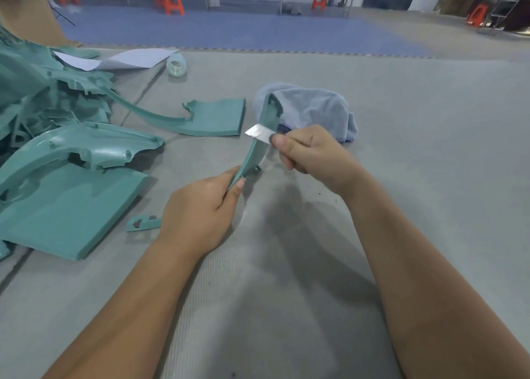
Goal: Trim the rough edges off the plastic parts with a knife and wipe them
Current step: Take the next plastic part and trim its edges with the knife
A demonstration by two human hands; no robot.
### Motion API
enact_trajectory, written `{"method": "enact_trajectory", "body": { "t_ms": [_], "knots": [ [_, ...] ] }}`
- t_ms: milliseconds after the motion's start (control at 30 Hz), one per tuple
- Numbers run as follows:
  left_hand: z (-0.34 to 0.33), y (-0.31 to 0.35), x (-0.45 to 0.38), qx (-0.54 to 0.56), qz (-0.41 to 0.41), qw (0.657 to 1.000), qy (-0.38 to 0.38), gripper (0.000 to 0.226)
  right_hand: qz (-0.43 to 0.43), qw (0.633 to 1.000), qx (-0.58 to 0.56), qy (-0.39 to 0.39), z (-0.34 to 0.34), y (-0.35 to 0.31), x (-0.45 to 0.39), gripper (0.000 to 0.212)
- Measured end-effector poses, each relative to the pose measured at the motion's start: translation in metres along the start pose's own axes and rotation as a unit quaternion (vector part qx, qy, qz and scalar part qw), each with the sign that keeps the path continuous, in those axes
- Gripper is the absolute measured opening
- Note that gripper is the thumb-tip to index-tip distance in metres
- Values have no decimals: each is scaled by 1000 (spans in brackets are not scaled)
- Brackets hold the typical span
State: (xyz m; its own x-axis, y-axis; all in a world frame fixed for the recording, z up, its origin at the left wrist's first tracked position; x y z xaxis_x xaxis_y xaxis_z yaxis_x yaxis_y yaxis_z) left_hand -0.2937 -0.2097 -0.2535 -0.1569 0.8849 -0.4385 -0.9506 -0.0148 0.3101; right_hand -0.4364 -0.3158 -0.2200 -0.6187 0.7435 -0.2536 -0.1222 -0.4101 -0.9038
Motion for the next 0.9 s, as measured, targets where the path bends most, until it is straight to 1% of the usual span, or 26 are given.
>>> {"method": "enact_trajectory", "body": {
  "t_ms": [67, 133, 200, 267, 333, 400, 467, 733, 900],
  "knots": [
    [0, -1, 0, 5, 2, 1000, 5, 46, -9, 1000, 3, -24, -7, 1, 1, 49],
    [1, 1, 1, 3, -5, 1000, 6, 45, -6, 998, -45, -34, -10, -2, 0, 50],
    [1, 1, 1, 2, -6, 1000, 4, 45, 6, 993, -120, -8, -3, -6, -2, 48],
    [2, 1, 1, 4, -5, 1000, 5, 45, 18, 987, -150, 49, 8, -9, -7, 46],
    [1, 1, 1, 2, -6, 1000, 5, 44, 28, 989, -121, 86, 12, -11, -12, 46],
    [1, 0, 1, 0, -7, 1000, 4, 45, 31, 992, -84, 90, 9, -11, -15, 45],
    [1, 0, 1, 0, -5, 1000, 4, 46, 30, 994, -67, 79, 6, -9, -14, 46],
    [-1, 3, 1, -5, -19, 1000, -6, 48, 23, 996, -67, 45, 9, -5, -6, 48],
    [-1, -1, 0, 12, -5, 1000, -1, 47, 13, 1000, -6, 10, -8, -2, -3, 48]
  ]
}}
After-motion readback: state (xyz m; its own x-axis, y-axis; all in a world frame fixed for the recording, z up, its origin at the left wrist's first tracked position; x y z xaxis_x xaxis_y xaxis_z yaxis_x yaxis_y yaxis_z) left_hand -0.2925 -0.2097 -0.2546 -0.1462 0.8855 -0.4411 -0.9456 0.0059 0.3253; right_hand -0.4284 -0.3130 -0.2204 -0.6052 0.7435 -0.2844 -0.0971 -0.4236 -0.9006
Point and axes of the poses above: each hand's wrist, its own x-axis away from the middle knuckle, its own z-axis out of the back of the hand, y = z × x, the point moved 8 cm from there along -x, towards the middle knuckle, and after that the axes turned 6 degrees about -x, right-handed, at the moved point
